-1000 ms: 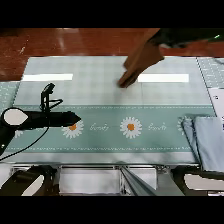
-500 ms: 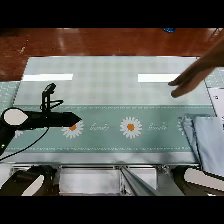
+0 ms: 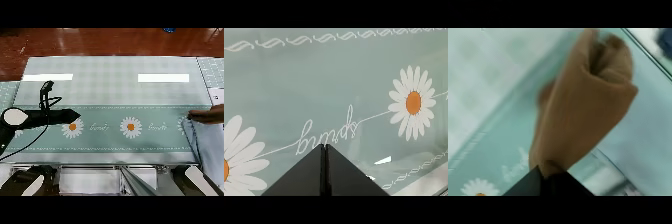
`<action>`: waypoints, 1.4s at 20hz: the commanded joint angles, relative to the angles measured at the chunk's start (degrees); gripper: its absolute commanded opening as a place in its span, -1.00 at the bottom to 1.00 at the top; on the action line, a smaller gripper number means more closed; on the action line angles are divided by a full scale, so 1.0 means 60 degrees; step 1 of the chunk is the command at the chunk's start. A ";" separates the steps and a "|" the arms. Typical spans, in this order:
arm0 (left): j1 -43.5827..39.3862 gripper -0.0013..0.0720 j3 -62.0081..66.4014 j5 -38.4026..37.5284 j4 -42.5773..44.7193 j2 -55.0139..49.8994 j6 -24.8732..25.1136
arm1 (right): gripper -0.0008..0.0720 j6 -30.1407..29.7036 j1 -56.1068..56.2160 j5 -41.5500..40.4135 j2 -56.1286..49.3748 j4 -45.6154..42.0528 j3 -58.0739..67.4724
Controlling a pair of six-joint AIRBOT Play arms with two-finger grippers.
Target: Fold the shirts.
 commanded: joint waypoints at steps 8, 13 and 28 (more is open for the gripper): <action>0.0015 -0.91 0.0036 0.0117 -0.0707 -0.0004 0.0076 | 0.16 -0.0244 -0.2295 -0.0543 0.3475 -0.4146 -0.6568; 0.0200 -0.91 0.2222 0.0310 -0.0794 -0.0211 0.0794 | -0.37 -0.0612 -0.2295 -0.2634 0.1902 0.0616 -0.4433; -0.0528 -0.91 0.9635 -0.3672 0.6484 -0.5974 -0.2976 | -0.92 -0.0710 0.9646 -0.4845 -0.5129 -0.1625 0.0251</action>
